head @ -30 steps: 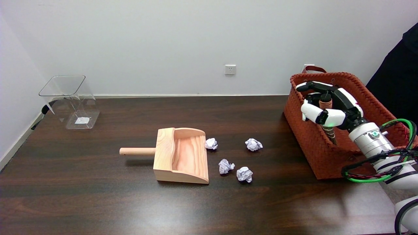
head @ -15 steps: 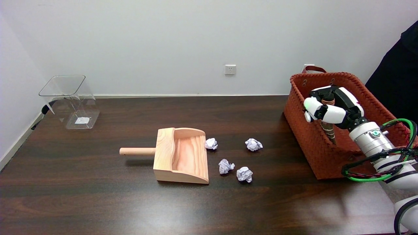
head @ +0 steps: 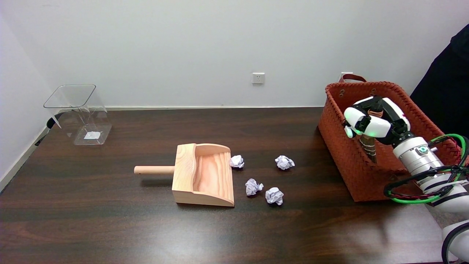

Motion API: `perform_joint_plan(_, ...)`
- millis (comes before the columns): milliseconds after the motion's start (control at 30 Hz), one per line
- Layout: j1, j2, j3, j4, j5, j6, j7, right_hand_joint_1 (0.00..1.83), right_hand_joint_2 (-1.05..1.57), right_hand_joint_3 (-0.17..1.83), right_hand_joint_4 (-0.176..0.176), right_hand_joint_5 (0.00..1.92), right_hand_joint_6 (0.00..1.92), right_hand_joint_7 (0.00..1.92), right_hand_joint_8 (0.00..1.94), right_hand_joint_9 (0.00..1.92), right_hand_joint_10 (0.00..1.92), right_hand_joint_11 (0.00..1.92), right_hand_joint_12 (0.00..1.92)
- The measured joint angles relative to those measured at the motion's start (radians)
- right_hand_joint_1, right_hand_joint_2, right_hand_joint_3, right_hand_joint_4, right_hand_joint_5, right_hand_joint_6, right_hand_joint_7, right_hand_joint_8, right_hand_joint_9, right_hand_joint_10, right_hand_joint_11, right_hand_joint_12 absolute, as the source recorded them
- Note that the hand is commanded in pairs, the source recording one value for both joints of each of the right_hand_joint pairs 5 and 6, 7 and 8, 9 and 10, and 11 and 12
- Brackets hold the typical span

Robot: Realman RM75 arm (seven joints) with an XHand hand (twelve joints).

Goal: Pick up the broom in the basket.

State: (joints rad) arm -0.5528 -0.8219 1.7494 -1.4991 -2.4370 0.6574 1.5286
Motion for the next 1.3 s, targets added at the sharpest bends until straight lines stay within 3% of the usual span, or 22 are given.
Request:
perform_joint_plan(433, 0.008, -0.003, 0.001, 0.01, 0.009, 0.012, 0.0, 0.98, 0.65, 1.18, 0.0, 1.92, 1.92, 1.85, 1.85, 1.74, 1.74, 1.48, 1.48)
perform_joint_plan(1067, 0.041, -0.009, -0.02, 0.051, 0.06, 0.06, 0.0, 1.0, 0.68, 1.1, 0.0, 1.92, 1.92, 1.92, 1.92, 1.92, 1.92, 1.61, 1.61)
perform_joint_plan(1200, 0.046, -0.01, -0.024, 0.059, 0.066, 0.069, 0.001, 1.03, 0.55, 1.09, 0.0, 1.92, 1.92, 1.92, 1.92, 1.92, 1.92, 1.66, 1.66)
perform_joint_plan(1300, 0.052, -0.01, -0.027, 0.069, 0.07, 0.078, 0.001, 1.13, 0.08, 1.14, 0.0, 1.92, 1.92, 1.92, 1.92, 1.92, 1.92, 1.72, 1.72)
